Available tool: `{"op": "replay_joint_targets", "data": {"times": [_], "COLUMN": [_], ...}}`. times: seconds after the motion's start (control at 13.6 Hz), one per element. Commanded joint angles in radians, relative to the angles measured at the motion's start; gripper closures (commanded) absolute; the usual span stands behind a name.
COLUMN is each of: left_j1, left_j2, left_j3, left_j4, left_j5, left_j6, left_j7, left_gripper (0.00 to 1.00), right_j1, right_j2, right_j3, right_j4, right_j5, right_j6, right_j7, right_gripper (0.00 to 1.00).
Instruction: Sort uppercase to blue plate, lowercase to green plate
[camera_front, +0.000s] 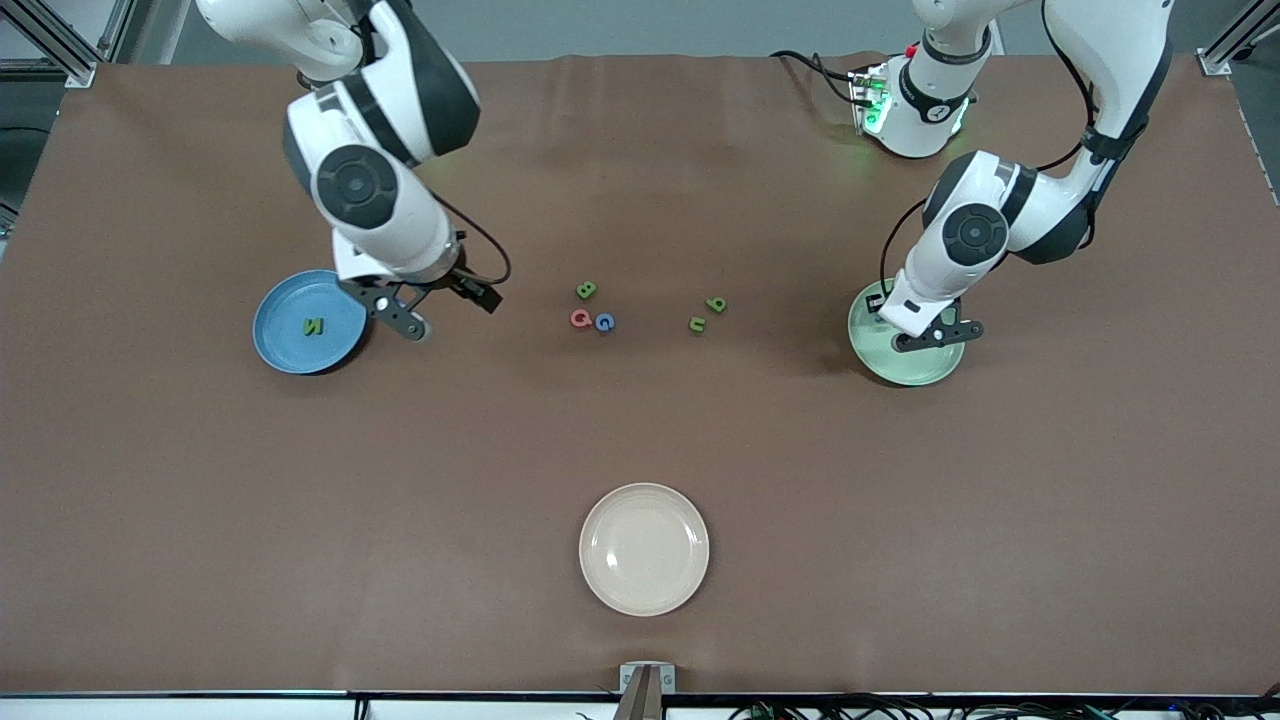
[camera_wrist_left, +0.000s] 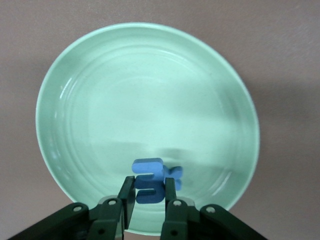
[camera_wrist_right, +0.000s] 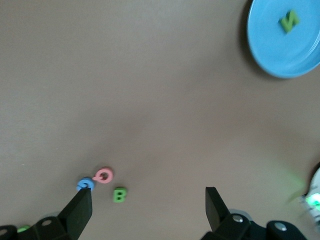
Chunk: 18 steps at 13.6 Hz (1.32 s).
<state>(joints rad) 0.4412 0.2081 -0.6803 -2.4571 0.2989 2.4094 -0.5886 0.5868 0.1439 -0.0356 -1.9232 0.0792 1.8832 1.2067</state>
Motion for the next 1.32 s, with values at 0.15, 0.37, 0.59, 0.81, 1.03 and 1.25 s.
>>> {"op": "replay_joint_targets", "data": {"times": [0.15, 0.37, 0.59, 0.81, 1.03, 1.25], "left_j1": [0.079, 0.100, 0.100, 0.097, 0.096, 0.082], "left_j2": [-0.032, -0.022, -0.019, -0.019, -0.019, 0.032], "left_j3": [-0.019, -0.019, -0.019, -0.050, -0.157, -0.270], "left_j4": [-0.040, -0.040, -0.036, -0.023, 0.019, 0.096], "left_j5": [0.031, 0.060, 0.060, 0.063, 0.062, 0.060], "left_j6": [-0.001, 0.002, 0.002, 0.002, 0.000, -0.003], "left_j7": [0.147, 0.162, 0.206, 0.207, 0.200, 0.127], "left_gripper": [0.89, 0.85, 0.35, 0.05, 0.00, 0.00], "right_j1": [0.178, 0.237, 0.255, 0.281, 0.312, 0.335], "right_j2": [-0.060, -0.038, 0.045, 0.152, 0.236, 0.258], "right_j3": [-0.010, -0.010, -0.010, -0.010, -0.010, -0.010], "right_j4": [-0.241, -0.307, -0.307, -0.306, -0.304, -0.306], "right_j5": [0.008, 0.008, 0.008, 0.007, 0.007, 0.008], "right_j6": [0.285, 0.485, 0.586, 0.675, 0.761, 0.751], "right_j7": [0.263, 0.316, 0.310, 0.295, 0.303, 0.310], "right_gripper": [0.00, 0.00, 0.00, 0.00, 0.00, 0.02]}}
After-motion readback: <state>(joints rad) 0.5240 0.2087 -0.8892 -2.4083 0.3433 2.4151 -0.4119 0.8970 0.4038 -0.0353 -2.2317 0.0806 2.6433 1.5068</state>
